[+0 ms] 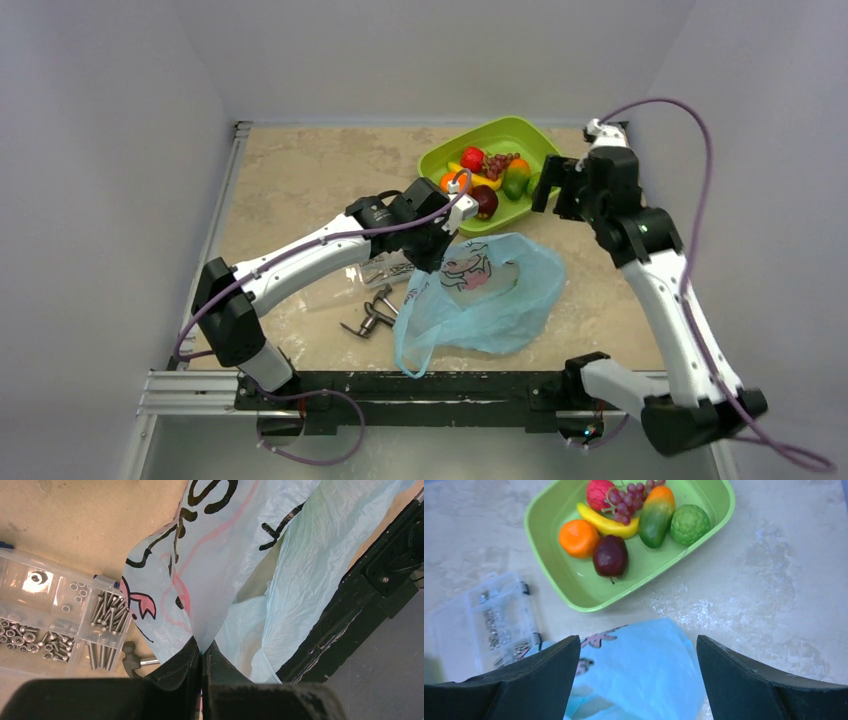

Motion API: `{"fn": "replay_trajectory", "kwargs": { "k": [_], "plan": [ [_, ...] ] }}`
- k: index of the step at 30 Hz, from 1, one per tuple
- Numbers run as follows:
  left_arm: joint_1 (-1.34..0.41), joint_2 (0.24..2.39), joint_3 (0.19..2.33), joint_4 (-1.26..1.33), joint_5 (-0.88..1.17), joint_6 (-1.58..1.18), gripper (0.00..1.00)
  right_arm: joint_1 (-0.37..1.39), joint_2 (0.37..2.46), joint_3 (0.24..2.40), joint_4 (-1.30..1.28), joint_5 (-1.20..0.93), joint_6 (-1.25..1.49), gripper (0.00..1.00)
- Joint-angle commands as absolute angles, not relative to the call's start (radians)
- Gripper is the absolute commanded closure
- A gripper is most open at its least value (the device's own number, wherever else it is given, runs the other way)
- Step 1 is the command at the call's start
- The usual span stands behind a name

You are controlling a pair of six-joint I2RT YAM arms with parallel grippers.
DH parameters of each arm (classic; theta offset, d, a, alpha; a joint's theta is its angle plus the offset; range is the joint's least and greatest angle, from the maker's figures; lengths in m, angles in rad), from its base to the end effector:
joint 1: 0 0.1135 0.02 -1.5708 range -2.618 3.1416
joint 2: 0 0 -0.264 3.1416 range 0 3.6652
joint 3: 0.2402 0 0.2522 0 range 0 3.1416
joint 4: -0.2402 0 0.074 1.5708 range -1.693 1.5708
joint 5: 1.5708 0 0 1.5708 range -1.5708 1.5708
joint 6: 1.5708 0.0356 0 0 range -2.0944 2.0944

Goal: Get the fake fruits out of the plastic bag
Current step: Adjust the plastic bag at the center of the board.

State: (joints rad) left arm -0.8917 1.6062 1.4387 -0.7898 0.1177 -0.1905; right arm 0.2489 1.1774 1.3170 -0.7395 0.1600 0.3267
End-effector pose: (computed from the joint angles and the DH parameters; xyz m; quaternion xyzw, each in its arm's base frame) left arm 0.2127 -0.2702 0.3062 0.3435 0.8877 -0.2033 0.2295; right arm 0.2370 0.0544 0.3892 0.0716 0.8795 0.0642 0.4660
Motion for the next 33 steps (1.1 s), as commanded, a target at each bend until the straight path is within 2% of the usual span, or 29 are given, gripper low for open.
{"fn": "replay_trajectory", "kwargs": {
  "k": [1,4,6,9,11,15,19,21,24,27,33],
  "plan": [
    [-0.895,1.593,1.481,-0.795,0.107,-0.18,1.0,0.247,1.02,1.327,-1.013,0.1,0.285,0.16],
    [-0.894,1.595,1.481,-0.794,0.094,-0.175,1.0,0.248,0.957,1.352,-1.154,0.013,0.263,0.23],
    [-0.893,1.601,1.486,-0.799,0.099,-0.175,1.0,0.252,0.942,1.362,-1.203,-0.124,0.241,0.3],
    [-0.893,1.605,1.486,-0.799,0.106,-0.176,1.0,0.278,0.909,1.331,-1.205,-0.356,0.217,0.33],
    [-0.893,1.603,1.488,-0.8,0.103,-0.175,1.0,0.324,0.895,1.26,-1.193,-0.403,0.241,0.35],
    [-0.894,1.601,1.487,-0.801,0.098,-0.172,1.0,0.481,0.865,1.059,-1.076,-0.302,0.481,0.35],
    [-0.893,1.609,1.489,-0.801,0.102,-0.172,1.0,0.537,0.786,0.816,-0.802,-0.409,0.736,0.36],
    [-0.893,1.614,1.494,-0.802,0.112,-0.173,1.0,0.561,0.796,0.733,-0.684,-0.374,0.8,0.4],
    [-0.894,1.618,1.491,-0.801,0.122,-0.175,1.0,0.578,0.874,0.726,-0.588,-0.279,0.821,0.41],
    [-0.893,1.622,1.49,-0.803,0.123,-0.174,1.0,0.598,0.959,0.752,-0.507,-0.197,0.851,0.46],
    [-0.894,1.618,1.494,-0.808,0.112,-0.168,1.0,0.656,1.186,0.862,-0.58,0.034,0.845,0.5]
  ]
}}
